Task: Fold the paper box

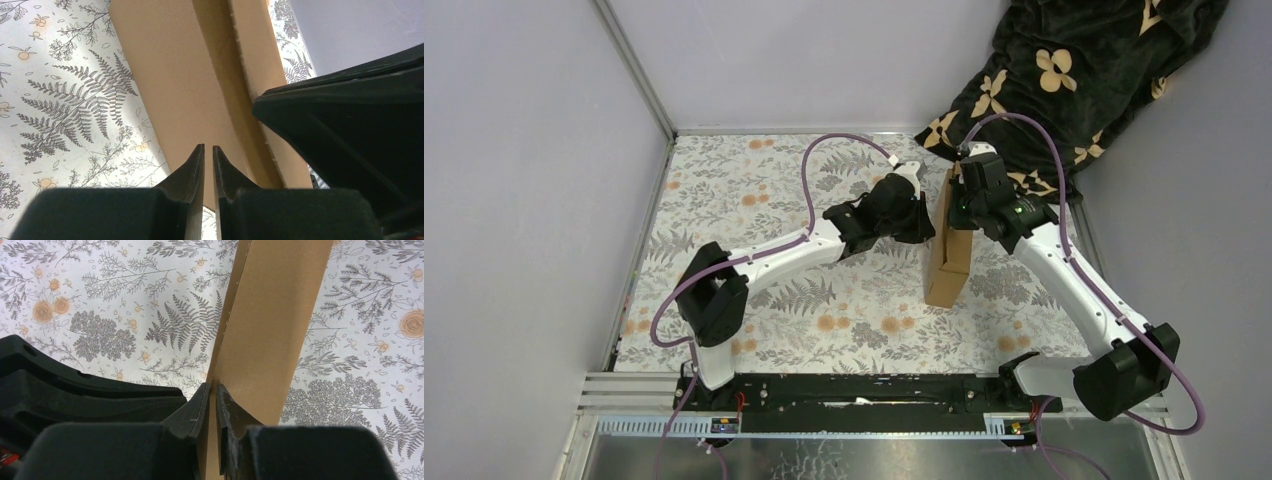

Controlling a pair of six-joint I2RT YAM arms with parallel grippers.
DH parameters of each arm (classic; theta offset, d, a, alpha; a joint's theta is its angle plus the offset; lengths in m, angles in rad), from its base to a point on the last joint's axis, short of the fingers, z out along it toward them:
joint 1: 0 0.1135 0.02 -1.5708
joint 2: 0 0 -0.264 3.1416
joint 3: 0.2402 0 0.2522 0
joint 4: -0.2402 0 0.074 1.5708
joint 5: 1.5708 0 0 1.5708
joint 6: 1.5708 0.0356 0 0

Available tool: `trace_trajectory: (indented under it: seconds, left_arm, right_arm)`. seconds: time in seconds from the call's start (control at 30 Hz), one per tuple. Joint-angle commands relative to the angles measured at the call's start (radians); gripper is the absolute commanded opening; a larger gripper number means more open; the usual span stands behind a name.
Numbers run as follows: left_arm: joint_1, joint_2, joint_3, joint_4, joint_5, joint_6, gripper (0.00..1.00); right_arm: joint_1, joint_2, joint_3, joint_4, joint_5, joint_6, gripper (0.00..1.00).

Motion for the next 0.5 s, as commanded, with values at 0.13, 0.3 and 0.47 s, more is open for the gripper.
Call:
trace_trajectory:
  seconds: [0.13, 0.3, 0.47]
  left_arm:
    - [0.002, -0.008, 0.005, 0.069, 0.015, 0.007, 0.16]
    - [0.003, -0.083, -0.053, 0.068, 0.003, 0.007, 0.16]
    - [-0.003, -0.199, -0.144, 0.081, 0.021, -0.010, 0.16]
  right_arm:
    - [-0.005, 0.000, -0.141, -0.013, -0.037, -0.001, 0.14]
    - [-0.004, 0.003, -0.157, -0.007, -0.036, 0.002, 0.14]
    - [-0.006, 0.006, -0.160, 0.001, -0.050, 0.007, 0.14]
